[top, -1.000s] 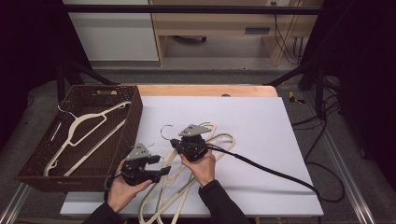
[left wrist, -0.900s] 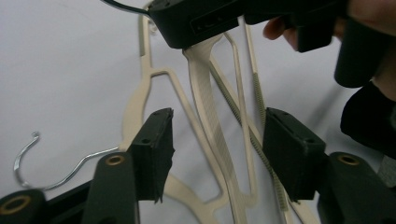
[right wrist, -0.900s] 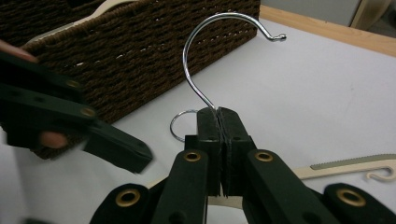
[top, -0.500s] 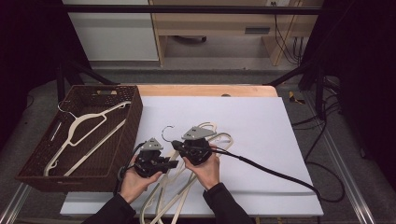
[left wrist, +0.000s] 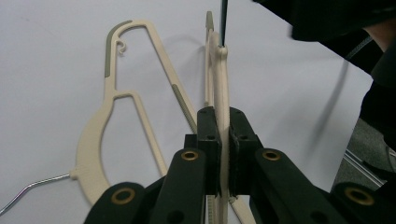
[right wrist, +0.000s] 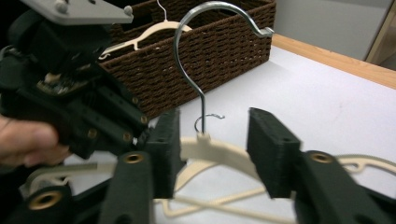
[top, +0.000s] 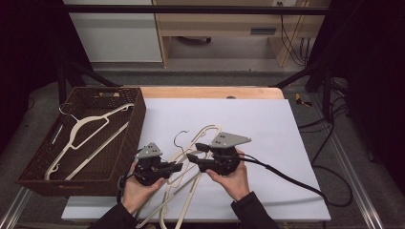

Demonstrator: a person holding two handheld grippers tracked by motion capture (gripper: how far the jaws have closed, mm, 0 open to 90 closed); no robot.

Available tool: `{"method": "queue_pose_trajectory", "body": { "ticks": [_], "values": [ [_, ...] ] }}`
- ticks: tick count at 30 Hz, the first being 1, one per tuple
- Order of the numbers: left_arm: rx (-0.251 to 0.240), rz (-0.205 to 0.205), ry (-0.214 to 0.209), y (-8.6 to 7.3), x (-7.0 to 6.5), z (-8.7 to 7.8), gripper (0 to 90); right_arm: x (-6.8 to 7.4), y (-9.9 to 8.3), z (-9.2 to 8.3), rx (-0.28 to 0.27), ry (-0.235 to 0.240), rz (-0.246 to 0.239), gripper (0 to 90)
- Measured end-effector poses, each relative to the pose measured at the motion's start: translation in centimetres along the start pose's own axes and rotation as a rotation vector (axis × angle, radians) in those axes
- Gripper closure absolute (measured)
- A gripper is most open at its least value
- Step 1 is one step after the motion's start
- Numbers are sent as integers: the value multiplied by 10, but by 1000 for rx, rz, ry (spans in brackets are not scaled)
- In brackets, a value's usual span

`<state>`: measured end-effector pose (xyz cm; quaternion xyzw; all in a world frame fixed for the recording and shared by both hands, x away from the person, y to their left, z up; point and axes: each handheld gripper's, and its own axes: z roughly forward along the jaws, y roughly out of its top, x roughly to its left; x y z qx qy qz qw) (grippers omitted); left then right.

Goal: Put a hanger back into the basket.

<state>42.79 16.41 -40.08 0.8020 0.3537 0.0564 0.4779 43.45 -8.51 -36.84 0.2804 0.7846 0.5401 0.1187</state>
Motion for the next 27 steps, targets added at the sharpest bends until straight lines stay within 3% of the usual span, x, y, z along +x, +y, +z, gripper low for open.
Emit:
{"method": "queue_pose_trajectory", "body": {
  "ticks": [1, 2, 3, 7, 8, 13, 21, 27],
  "values": [
    [-2, 6, 0, 1, -1, -2, 856, 0, 0, 0, 0, 0, 0, 462],
    [-5, 12, 5, 2, -2, -4, 856, -4, -7, -11, -2, -14, -8, 390],
    [-14, 21, 5, 4, -3, -7, 856, -4, -7, -11, -2, -14, -8, 390],
    [-45, 64, 6, 10, -7, -24, 856, -19, -27, -32, -11, -41, -1, 247],
    [-47, 72, 5, 11, -8, -27, 855, -25, -34, -39, -5, -72, 2, 207],
    [-81, 112, 21, 17, -12, -46, 855, -40, -48, -56, -4, -123, 25, 114],
    [-153, 130, 46, 36, -7, -80, 855, -49, -58, -77, -27, -179, 31, 81],
    [-185, 170, 49, 59, 1, -105, 856, -56, -66, -92, -36, -218, 48, 67]
  ]
}}
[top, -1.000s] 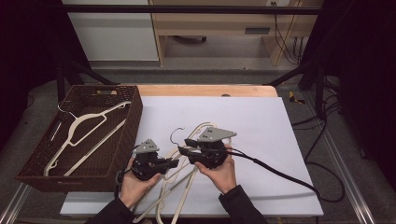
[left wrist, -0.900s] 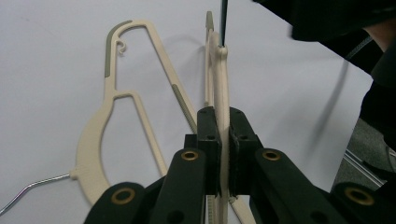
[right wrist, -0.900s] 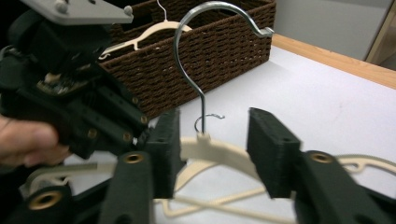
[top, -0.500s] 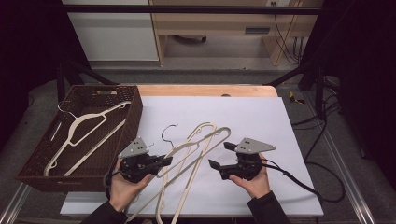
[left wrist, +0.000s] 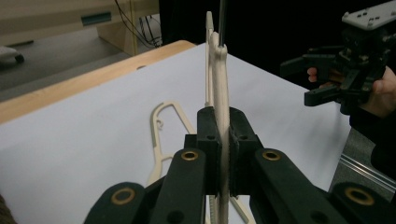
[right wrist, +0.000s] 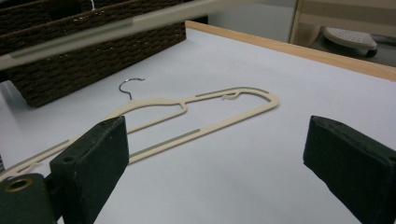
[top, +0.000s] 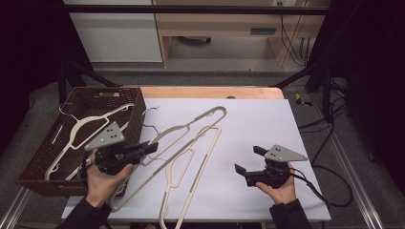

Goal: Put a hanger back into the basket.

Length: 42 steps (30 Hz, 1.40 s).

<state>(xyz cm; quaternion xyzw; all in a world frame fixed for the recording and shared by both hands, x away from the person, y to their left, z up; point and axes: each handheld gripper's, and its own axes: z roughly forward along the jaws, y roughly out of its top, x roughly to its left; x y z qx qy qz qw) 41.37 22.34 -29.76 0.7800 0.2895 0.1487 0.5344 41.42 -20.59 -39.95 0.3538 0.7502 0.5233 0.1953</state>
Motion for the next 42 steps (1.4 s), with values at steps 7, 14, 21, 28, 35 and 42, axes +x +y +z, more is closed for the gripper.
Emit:
{"method": "queue_pose_trajectory", "body": {
  "ticks": [7, 14, 21, 28, 35, 42],
  "values": [
    [-13, 21, 12, 21, 21, -14, 856, -10, -5, -13, -11, -43, 17, 59],
    [-28, 8, 32, 32, 45, -28, 857, -15, -8, -19, -16, -58, 37, 57],
    [-4, 24, 118, 36, 81, -42, 857, -18, -9, -20, -20, -66, 36, 55],
    [13, -1, 187, 24, 119, -52, 856, -19, -9, -21, -18, -67, 39, 54],
    [36, -38, 245, 9, 152, -66, 856, -19, -10, -20, -15, -69, 37, 53],
    [49, -96, 273, -10, 174, -80, 856, -20, -10, -19, -11, -71, 39, 51]
  ]
}}
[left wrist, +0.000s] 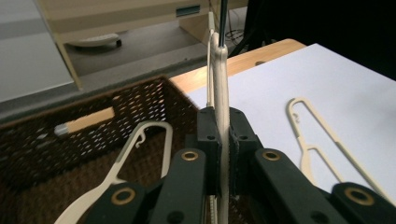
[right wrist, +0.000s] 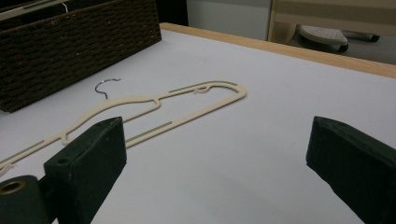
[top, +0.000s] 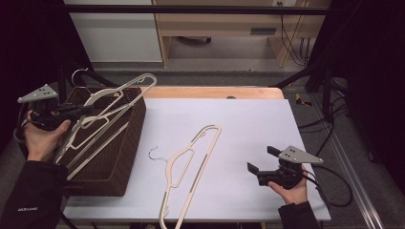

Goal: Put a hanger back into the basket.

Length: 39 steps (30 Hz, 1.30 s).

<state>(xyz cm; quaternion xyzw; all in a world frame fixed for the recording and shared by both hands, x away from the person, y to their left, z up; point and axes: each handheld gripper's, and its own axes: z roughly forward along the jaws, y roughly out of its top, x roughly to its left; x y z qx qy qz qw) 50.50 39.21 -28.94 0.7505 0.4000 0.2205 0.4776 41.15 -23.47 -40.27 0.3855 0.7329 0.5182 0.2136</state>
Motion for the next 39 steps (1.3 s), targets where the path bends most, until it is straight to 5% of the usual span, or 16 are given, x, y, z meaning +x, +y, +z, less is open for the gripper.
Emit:
{"method": "queue_pose_trajectory", "body": {
  "ticks": [9, 21, 24, 28, 39],
  "values": [
    [39, -26, 29, -18, 24, -9, 856, -1, -1, 1, 6, -3, 0, 49],
    [61, -53, 34, -28, 38, -15, 856, -1, -2, 2, 8, -4, -1, 49],
    [115, -40, 39, -30, 36, -11, 856, -1, -1, 1, 8, -4, -1, 50],
    [144, -85, 23, -42, 42, -9, 857, -1, -2, 2, 11, -2, -1, 50],
    [252, -81, -14, -57, 50, -2, 857, -1, -3, 4, 17, 3, 2, 50]
  ]
}}
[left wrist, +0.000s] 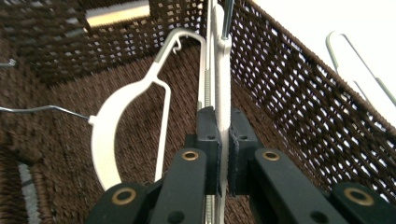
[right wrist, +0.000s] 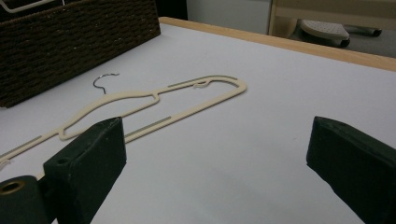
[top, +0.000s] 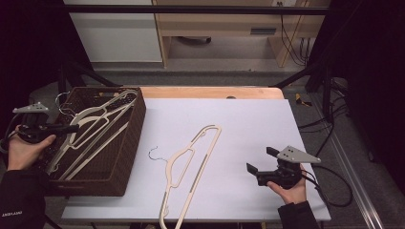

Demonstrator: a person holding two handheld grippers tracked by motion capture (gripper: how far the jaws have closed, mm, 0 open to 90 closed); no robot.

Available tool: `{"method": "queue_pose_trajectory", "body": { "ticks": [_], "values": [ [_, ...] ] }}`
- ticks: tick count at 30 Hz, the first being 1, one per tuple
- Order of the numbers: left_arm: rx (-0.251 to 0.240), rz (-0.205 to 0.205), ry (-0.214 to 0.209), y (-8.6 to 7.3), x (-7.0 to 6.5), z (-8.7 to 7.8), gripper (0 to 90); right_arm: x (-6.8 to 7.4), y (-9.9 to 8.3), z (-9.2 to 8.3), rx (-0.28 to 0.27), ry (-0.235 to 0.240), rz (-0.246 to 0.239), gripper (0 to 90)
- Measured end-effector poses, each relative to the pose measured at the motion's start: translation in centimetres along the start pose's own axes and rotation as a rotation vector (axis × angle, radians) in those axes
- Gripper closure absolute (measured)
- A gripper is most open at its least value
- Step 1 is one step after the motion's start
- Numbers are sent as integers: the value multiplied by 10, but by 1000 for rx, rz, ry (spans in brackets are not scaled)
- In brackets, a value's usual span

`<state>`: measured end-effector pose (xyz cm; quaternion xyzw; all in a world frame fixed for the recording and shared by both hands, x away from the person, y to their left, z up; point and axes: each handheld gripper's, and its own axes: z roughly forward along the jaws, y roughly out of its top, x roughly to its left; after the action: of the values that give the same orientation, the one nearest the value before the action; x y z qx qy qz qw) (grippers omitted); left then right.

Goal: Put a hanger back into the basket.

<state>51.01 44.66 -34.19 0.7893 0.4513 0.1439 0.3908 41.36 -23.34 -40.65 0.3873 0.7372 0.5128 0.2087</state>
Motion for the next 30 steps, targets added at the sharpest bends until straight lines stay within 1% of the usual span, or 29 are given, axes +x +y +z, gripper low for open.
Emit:
{"method": "queue_pose_trajectory", "body": {
  "ticks": [3, 4, 5, 6, 7, 8, 9, 10, 11, 13, 14, 16, 18, 19, 20, 23, 25, 26, 27, 28, 29, 30],
  "values": [
    [38, -4, -14, -4, -3, 13, 851, 0, 0, -1, -1, 0, 2, 50],
    [42, -11, -15, -6, -3, 17, 851, 0, 0, -1, -1, 0, 2, 50],
    [48, -28, -25, -8, -3, 21, 847, 0, 0, -1, -2, 0, 2, 50],
    [62, -35, -20, -10, -2, 24, 844, 0, 0, -1, -3, 1, 1, 50],
    [67, -58, -11, -12, -2, 27, 841, 0, 1, -1, -5, 3, 2, 50],
    [70, -73, -8, -14, -1, 31, 839, -1, 1, -1, -4, 4, -1, 51],
    [62, -90, -14, -14, -1, 33, 834, -1, 1, -1, -6, 3, 2, 50],
    [62, -111, -1, -14, 0, 33, 826, 0, 1, -1, -6, 4, 4, 51],
    [67, -109, 28, -13, 1, 32, 824, 0, 2, -1, -7, 3, 3, 51],
    [82, -126, 87, -13, 1, 30, 819, 0, 3, -1, -8, 6, -2, 51],
    [73, -135, 115, -12, 2, 28, 788, 0, 4, 0, -10, 8, 0, 51],
    [39, -157, 159, -12, 2, 23, 692, 1, 5, 1, -14, 9, 2, 51],
    [0, -180, 199, -13, 3, 15, 658, 1, 6, 2, -15, 10, 0, 51],
    [-9, -182, 202, -13, 3, 13, 639, 2, 8, 3, -14, 11, 2, 51],
    [-29, -193, 196, -13, 2, 8, 636, 2, 8, 3, -17, 13, -2, 51],
    [-64, -183, 202, -12, -2, 1, 618, 3, 12, 5, -20, 18, 0, 51],
    [-104, -172, 178, -12, -9, -5, 590, 3, 14, 6, -24, 18, -2, 52],
    [-130, -153, 173, -11, -14, -8, 568, 3, 15, 7, -25, 20, 0, 52],
    [-148, -142, 165, -10, -19, -8, 539, 3, 17, 8, -29, 20, -4, 52],
    [-164, -123, 154, -9, -26, -9, 519, 4, 17, 8, -30, 21, -2, 52],
    [-173, -111, 151, -8, -31, -10, 494, 5, 18, 8, -31, 22, 5, 53],
    [-195, -92, 136, -7, -39, -10, 470, 5, 18, 9, -33, 22, 4, 53]
  ]
}}
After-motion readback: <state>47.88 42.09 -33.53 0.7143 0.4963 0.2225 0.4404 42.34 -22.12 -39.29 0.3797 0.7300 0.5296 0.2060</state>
